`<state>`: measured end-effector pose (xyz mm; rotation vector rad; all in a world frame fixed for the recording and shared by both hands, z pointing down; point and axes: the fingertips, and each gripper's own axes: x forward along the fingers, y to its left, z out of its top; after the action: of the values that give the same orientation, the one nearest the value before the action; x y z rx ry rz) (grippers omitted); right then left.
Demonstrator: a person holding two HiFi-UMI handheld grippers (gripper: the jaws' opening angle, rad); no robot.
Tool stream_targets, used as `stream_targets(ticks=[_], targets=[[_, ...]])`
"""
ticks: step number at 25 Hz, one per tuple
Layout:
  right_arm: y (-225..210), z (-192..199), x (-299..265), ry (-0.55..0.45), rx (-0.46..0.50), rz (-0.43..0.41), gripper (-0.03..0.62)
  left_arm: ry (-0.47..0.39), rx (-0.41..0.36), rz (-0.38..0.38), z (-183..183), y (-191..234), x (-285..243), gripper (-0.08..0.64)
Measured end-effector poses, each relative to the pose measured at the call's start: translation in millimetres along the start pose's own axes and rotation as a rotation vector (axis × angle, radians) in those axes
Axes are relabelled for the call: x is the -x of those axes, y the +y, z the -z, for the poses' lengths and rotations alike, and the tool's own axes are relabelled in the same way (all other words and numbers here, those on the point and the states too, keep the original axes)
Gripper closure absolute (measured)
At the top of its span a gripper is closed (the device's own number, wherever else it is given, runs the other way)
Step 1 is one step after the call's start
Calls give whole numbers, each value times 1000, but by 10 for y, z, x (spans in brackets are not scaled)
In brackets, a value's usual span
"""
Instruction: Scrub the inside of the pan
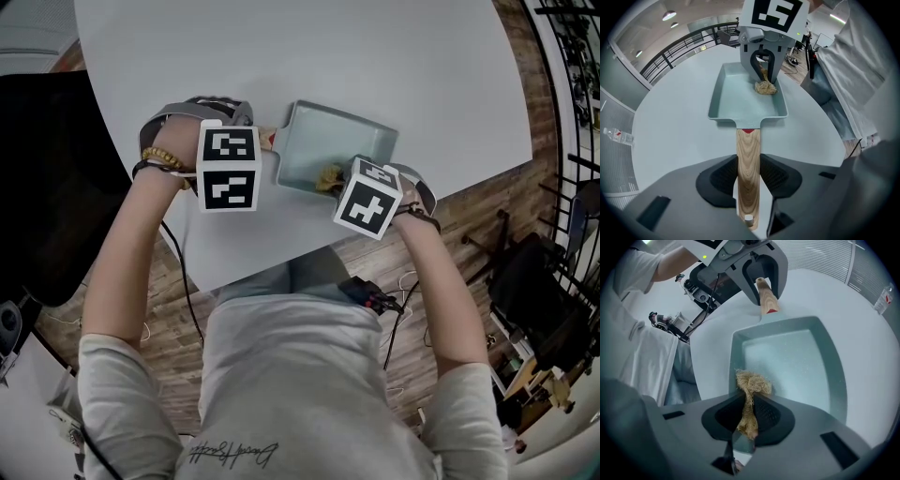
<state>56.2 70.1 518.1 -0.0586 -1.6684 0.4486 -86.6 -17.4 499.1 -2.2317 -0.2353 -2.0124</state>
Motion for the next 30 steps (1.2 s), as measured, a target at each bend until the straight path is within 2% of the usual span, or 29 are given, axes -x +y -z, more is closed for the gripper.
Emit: stream_targets(ticks=[6,14,24,30], targets=[[-201,13,47,-43,-15,141,525,7,-33,16,-20,-32,1,405],[-906,46,252,-3,16,350,521,1,-36,15,-48,-109,7,405],[-967,28,266,-7,31,389,522,-10,0,15,-39,-88,6,405],[-888,55,257,-1,22,365,523,2,16,4,-35,-58,11,405]])
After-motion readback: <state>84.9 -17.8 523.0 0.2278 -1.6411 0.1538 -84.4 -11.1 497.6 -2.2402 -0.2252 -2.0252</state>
